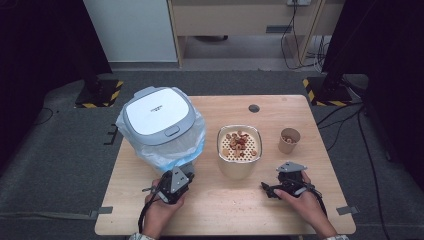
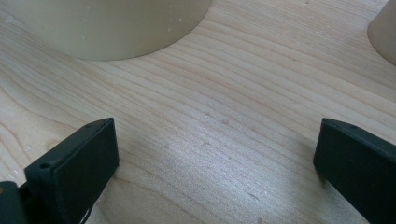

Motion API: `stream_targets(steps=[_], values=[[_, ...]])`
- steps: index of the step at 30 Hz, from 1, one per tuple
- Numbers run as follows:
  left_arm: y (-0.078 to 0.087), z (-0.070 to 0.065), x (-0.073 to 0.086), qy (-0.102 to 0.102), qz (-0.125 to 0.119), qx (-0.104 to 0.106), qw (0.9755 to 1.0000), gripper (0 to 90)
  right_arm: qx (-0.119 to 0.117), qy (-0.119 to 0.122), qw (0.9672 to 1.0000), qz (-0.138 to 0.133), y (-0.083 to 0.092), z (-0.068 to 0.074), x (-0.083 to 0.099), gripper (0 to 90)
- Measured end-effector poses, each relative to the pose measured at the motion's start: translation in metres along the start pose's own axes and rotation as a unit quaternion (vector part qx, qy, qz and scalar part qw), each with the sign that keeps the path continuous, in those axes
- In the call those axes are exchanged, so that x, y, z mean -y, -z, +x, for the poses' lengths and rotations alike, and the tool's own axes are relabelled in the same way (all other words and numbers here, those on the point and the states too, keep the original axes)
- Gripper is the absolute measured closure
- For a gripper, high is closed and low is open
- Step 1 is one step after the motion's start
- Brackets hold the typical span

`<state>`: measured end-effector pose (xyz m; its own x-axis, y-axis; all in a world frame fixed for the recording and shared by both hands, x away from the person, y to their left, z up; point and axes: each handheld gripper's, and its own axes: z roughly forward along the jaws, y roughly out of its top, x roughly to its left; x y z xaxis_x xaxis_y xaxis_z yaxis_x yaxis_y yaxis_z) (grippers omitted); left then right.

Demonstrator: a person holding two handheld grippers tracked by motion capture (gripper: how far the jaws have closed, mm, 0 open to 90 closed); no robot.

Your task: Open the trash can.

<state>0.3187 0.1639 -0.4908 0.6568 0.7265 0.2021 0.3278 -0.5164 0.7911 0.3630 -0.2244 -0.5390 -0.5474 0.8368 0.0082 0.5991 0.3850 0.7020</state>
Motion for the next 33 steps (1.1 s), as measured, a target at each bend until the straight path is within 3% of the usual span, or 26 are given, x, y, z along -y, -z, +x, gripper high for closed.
stream_targets(steps=[7, 13, 21, 24, 26, 29, 33], values=[[-0.014, 0.010, 0.004, -0.004, 0.020, -0.021, 0.9996, 85.9, 0.000, 0.001, 1.0000, 0.000, 0.000, 0.000, 0.000, 0.6], [-0.021, 0.017, 0.009, 0.006, 0.033, -0.031, 0.9989, 87.5, 0.000, 0.001, 1.0000, 0.000, 0.000, 0.000, 0.000, 0.6], [-0.022, 0.016, 0.013, 0.008, 0.036, -0.033, 0.9988, 89.1, -0.001, 0.001, 1.0000, 0.000, 0.000, 0.000, 0.000, 0.6], [-0.023, 0.015, 0.015, 0.020, 0.032, -0.034, 0.9987, 89.1, -0.001, 0.001, 1.0000, 0.000, 0.000, 0.000, 0.000, 0.6], [-0.024, 0.013, 0.016, 0.008, 0.034, -0.041, 0.9985, 89.2, -0.001, 0.001, 1.0000, 0.000, 0.000, 0.000, 0.000, 0.6], [-0.025, 0.013, 0.017, 0.019, 0.033, -0.038, 0.9986, 89.2, 0.000, 0.000, 1.0000, -0.001, 0.000, 0.000, 0.000, 0.6], [-0.026, 0.012, 0.017, 0.016, 0.039, -0.041, 0.9983, 89.3, 0.000, 0.000, 1.0000, -0.001, 0.000, 0.000, 0.001, 0.6]])
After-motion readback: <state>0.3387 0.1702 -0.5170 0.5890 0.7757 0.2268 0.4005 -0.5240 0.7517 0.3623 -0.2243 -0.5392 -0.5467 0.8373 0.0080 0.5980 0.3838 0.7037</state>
